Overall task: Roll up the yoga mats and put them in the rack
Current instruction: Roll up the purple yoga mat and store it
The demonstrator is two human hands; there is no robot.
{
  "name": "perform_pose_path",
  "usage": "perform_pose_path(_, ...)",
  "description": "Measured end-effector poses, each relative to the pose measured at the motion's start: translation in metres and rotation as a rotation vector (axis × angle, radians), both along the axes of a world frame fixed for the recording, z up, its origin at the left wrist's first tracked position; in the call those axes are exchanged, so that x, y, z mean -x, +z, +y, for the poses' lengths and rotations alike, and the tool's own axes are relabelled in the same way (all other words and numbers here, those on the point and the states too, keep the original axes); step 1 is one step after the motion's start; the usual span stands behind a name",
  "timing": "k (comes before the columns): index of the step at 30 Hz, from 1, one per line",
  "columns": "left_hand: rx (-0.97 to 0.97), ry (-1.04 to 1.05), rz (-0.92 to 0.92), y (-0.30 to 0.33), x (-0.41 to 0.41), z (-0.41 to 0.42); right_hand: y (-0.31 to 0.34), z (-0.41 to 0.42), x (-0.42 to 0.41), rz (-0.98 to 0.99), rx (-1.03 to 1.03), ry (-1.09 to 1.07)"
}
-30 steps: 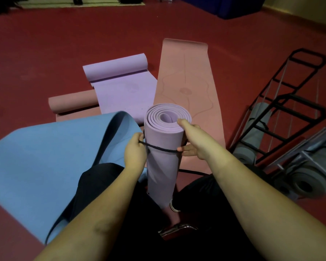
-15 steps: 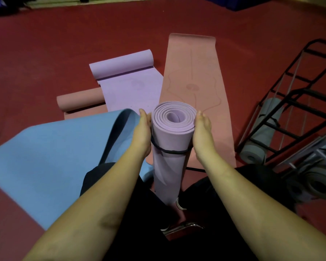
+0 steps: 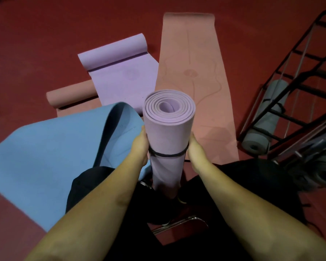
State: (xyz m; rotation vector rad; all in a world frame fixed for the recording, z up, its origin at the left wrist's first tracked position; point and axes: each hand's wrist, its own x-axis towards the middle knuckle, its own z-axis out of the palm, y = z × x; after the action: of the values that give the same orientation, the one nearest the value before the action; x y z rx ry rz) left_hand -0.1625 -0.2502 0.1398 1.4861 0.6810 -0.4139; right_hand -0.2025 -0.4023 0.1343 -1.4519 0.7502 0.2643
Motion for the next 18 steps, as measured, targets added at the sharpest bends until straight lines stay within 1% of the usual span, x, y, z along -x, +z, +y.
perform_pose_path(2,-0.094,-0.031,0.019,-0.005,-0.003,0.008,-0.004,-0.010,-0.004,-0.021,0.098,0.039)
perform_pose_path(3,-0.117,-0.027,-0.024,-0.002,-0.006,0.009,-0.003,-0.015,-0.011,-0.069,0.120,0.012)
perform_pose_path(4,-0.089,-0.002,-0.088,0.002,-0.011,0.009,0.000,-0.020,-0.018,-0.116,0.093,-0.041)
perform_pose_path(7,0.138,0.100,-0.200,0.015,-0.023,0.000,0.005,-0.022,-0.041,-0.256,-0.138,-0.112)
perform_pose_path(9,0.133,0.097,-0.205,0.014,-0.027,-0.009,0.003,-0.013,-0.047,-0.223,-0.161,-0.138)
perform_pose_path(12,0.038,0.104,-0.141,-0.004,-0.029,-0.012,-0.025,-0.005,-0.049,-0.159,-0.153,-0.143)
perform_pose_path(15,0.025,0.098,-0.049,-0.023,-0.023,-0.014,-0.064,-0.006,-0.043,-0.033,-0.140,-0.130)
perform_pose_path(18,0.006,0.104,0.059,-0.036,-0.011,-0.021,-0.082,-0.009,-0.038,0.051,-0.079,-0.100)
